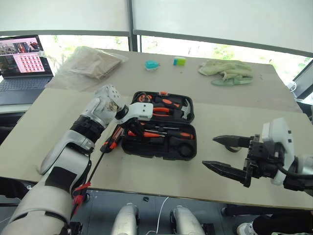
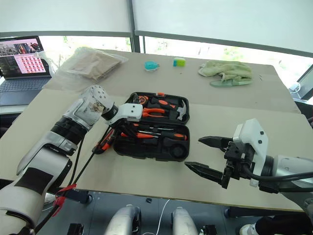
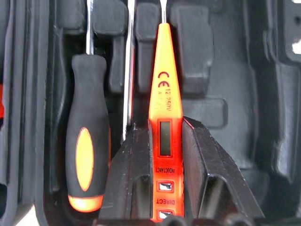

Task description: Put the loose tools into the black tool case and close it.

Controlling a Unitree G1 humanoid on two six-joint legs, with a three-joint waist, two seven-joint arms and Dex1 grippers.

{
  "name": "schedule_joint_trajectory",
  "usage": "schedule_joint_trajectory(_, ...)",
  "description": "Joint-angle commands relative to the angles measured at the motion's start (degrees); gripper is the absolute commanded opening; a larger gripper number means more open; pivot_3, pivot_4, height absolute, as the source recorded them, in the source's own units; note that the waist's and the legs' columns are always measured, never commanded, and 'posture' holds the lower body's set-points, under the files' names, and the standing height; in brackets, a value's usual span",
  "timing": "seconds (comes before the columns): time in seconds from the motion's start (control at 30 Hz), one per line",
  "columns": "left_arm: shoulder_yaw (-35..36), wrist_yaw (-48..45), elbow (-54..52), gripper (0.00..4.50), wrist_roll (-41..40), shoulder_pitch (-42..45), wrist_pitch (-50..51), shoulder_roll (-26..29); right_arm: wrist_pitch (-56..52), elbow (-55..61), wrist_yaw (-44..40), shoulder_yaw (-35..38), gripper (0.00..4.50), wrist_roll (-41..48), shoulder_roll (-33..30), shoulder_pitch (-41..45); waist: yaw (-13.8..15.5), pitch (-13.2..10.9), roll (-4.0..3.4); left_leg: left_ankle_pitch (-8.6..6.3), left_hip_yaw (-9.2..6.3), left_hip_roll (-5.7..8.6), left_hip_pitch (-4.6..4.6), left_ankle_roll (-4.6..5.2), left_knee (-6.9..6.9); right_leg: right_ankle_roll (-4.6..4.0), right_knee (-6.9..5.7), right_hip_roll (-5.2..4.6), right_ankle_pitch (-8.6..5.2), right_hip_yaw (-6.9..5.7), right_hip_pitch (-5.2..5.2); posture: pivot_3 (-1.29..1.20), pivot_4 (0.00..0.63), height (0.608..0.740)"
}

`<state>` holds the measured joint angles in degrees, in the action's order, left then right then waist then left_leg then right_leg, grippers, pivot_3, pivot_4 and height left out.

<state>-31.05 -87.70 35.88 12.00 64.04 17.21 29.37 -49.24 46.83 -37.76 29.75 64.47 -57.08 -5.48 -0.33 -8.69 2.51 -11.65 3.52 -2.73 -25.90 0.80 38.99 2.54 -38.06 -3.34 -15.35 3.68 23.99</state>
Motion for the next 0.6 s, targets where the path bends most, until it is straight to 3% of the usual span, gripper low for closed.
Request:
schedule_joint_trajectory(0.03, -0.34, 0.27, 0.98, 0.43, 1.41, -0.06, -1.35, 0.13, 0.72, 0.39, 1.28, -0.59, 4.5, 2.01, -0.36, 1.99, 0.08, 0.0, 0.0, 0.0, -0.01, 0.0, 0.01, 0.0, 0.0, 0.0, 0.0, 0.0, 0.0, 0.0, -0.02, 0.0, 0.15, 0.74)
schedule_joint_trajectory(0.2, -0.99, -4.18, -1.61, 0.43, 0.52, -1.61, -3.91, 3.0, 0.13, -0.92, 2.63, -2.44, 4.5, 4.77, -0.57, 4.83, -0.16, 0.0, -0.01, 0.01, 0.0, -0.01, 0.06, 0.01, 0.0, 0.0, -0.01, 0.01, 0.0, 0.01, -0.06, 0.0, 0.15, 0.74)
schedule_joint_trajectory(0.43, 0.23, -2.11, -1.56, 0.43, 0.81, -1.7, -3.89, 2.67, 0.8, -1.67, 4.85, -6.85, 4.5, 5.54, 0.62, 8.05, -0.51, 0.01, -0.02, 0.0, 0.0, -0.04, 0.07, 0.01, -0.04, -0.02, -0.01, 0.05, 0.0, 0.05, -0.01, 0.0, 0.15, 0.74)
schedule_joint_trajectory(0.5, 1.18, -2.08, -1.8, 1.43, -0.02, -1.46, -3.26, 2.7, 0.84, -1.95, 4.66, -7.52, 4.5, 5.24, 0.63, 8.53, -0.47, 0.01, -0.01, 0.0, 0.01, -0.03, 0.07, 0.01, -0.04, -0.01, -0.01, 0.03, 0.0, 0.06, -0.01, 0.0, 0.15, 0.74)
schedule_joint_trajectory(0.6, 3.53, -4.53, -5.49, 2.08, -5.68, -1.21, 0.82, 4.44, 0.91, -2.02, 5.25, -8.3, 4.5, 4.8, 1.1, 8.26, -0.5, 0.01, -0.02, 0.0, 0.01, -0.03, 0.05, 0.01, -0.04, -0.01, -0.01, 0.03, 0.0, 0.06, 0.01, 0.0, 0.15, 0.74)
